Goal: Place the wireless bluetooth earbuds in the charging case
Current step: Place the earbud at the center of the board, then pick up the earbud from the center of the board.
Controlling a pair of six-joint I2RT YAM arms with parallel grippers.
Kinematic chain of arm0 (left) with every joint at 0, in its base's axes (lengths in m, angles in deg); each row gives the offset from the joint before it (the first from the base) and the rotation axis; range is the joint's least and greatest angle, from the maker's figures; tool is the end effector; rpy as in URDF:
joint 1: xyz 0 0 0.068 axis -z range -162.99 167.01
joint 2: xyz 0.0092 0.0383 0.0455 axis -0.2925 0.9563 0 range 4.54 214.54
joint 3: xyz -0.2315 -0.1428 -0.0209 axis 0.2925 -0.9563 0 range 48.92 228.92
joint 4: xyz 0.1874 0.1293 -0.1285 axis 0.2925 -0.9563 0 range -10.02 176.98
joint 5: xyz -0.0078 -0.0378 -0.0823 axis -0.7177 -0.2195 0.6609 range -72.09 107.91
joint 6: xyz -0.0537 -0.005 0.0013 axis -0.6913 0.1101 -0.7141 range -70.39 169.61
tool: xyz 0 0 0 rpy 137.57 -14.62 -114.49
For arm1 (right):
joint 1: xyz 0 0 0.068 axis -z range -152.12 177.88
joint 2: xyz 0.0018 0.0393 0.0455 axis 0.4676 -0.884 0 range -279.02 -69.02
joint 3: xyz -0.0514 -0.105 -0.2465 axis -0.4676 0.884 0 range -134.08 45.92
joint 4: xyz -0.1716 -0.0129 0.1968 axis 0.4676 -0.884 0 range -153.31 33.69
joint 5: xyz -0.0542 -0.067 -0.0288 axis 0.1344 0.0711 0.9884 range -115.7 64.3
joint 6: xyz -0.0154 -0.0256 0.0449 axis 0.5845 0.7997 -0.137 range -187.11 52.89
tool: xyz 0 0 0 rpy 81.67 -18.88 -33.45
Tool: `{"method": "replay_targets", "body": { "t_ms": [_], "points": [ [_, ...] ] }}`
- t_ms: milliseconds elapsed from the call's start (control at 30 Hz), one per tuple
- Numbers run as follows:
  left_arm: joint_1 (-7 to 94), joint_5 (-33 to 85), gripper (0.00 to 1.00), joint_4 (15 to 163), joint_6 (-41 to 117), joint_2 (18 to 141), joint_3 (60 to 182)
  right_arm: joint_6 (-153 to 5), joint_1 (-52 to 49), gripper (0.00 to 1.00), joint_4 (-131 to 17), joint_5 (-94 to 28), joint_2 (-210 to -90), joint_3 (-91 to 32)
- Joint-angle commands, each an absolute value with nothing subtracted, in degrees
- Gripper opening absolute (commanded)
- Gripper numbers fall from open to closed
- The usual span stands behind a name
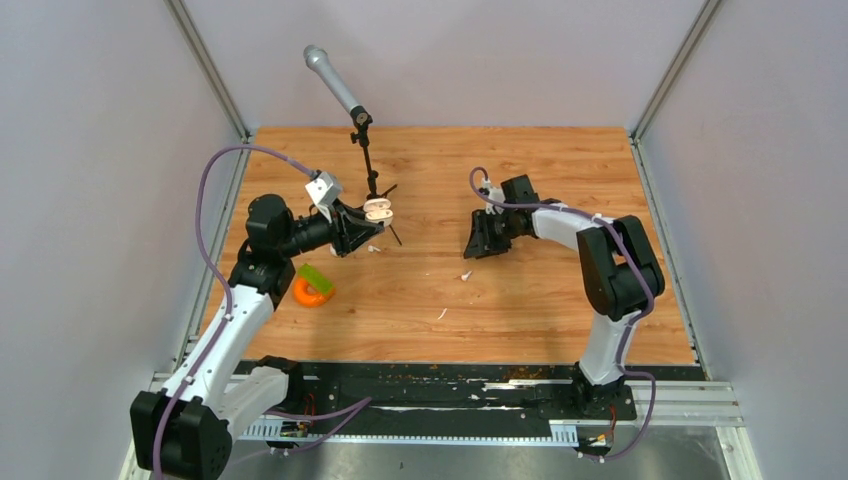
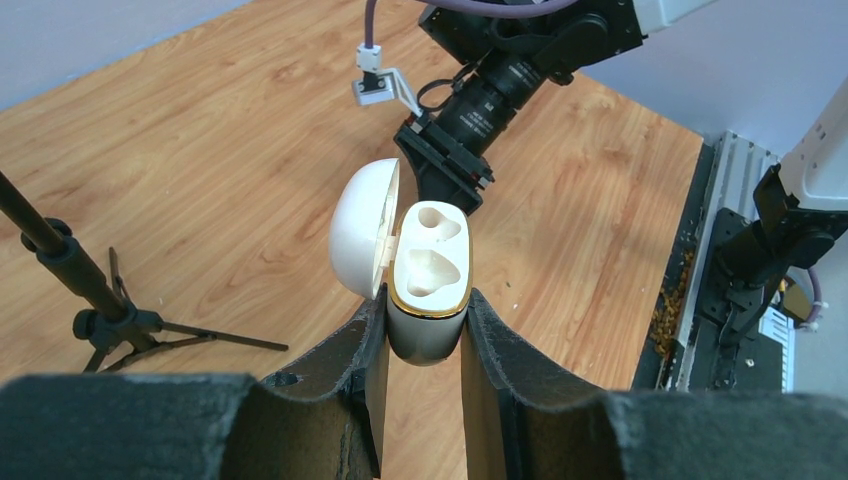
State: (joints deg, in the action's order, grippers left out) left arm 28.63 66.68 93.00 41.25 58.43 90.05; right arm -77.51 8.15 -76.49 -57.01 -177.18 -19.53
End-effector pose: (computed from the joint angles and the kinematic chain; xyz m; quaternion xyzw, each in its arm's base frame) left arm 0.2036 -0.0692 0.3197 0.2935 0.6727 -0.4090 0.5423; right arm 0.3425 0.1426 0.1494 -0.1392 0.9278 0.3120 0.1498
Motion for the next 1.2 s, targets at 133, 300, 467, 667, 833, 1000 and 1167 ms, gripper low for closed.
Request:
{"method": "replay_targets", "body": {
  "t_ms": [133,300,467,667,833,1000,1167],
  "points": [
    [28.5,66.2,0.05,93.4,44.2,60.0,94.9,-52.4,13.0,0.40,-88.5,-67.8,-170.9,-28.8],
    [28.5,65.6,0.05,93.1,44.8,61.2,96.1,-20.4,10.0,0.26,-108.3,-63.9,-171.0,-32.4],
    [28.5,66.2,0.05,91.8,44.9,61.6,96.8,-22.8,5.7,0.17,-107.2,-62.7,-166.9,-27.2],
    [28.5,65.9,0.05,92.9,43.9,61.4,96.4,-28.5,-0.7,0.09,-100.7,-56.0,-168.3,-23.3],
    [28.6,65.4,0.05,92.2,44.4,60.0,95.7,-28.8,-2.0,0.07,-99.4,-52.4,-175.2,-26.9],
    [28.1,65.0,0.05,91.5,44.8,58.1,94.6,-28.5,-5.1,0.07,-101.5,-54.3,-181.7,-33.7],
    [27.9,64.8,0.05,91.8,44.7,57.9,94.2,-30.9,-8.7,0.10,-102.3,-62.8,-184.4,-42.2]
  ]
}}
